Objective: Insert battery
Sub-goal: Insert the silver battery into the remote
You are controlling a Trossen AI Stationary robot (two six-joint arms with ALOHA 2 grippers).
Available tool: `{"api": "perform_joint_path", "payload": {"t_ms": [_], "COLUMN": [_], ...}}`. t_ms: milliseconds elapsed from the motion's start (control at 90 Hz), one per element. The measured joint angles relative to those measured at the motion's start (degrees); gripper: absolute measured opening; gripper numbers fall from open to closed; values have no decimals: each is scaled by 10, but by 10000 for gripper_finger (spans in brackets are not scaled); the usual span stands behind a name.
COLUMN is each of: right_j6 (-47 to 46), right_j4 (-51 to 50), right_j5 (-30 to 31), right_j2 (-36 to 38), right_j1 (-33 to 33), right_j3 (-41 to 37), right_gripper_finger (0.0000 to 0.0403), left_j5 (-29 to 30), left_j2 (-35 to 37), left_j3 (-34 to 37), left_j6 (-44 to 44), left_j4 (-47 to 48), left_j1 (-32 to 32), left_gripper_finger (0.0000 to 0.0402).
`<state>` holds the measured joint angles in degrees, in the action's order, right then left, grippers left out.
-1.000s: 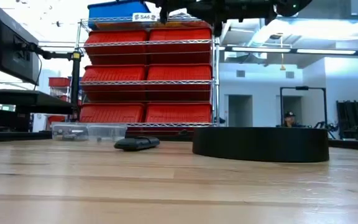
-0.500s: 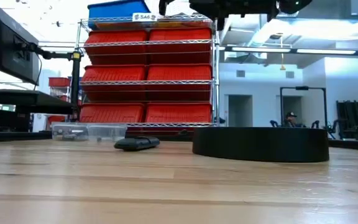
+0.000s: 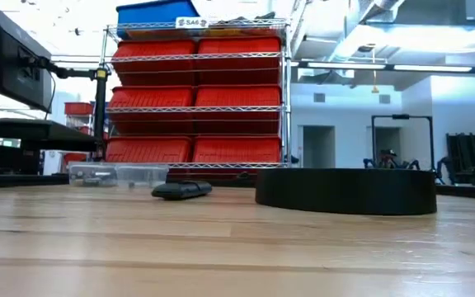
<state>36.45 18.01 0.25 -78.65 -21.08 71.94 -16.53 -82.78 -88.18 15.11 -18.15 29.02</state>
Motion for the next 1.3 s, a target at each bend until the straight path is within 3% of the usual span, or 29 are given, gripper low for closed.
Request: {"api": "perform_joint_path", "payload": {"t_ms": [400, 633, 956, 1300], "right_j6": [57, 59, 87, 92], "right_j4": [239, 243, 245, 242], "right_j5": [70, 70, 78, 102], "right_j2": [-53, -94, -117, -117], "right_j1": [20, 22, 23, 25], "right_j3": [0, 39, 73, 73], "right_gripper_finger": [163, 163, 160, 97], "left_j5": [29, 31, 31, 31], "left_j2": [-12, -26, -27, -27], "left_j3": [-8, -8, -8, -8], "left_j6": [68, 111, 107, 103], "left_j4": [-51, -72, -65, -67], "left_j1": [-3, -3, -3, 0], "left_gripper_finger": [3, 3, 3, 3]}}
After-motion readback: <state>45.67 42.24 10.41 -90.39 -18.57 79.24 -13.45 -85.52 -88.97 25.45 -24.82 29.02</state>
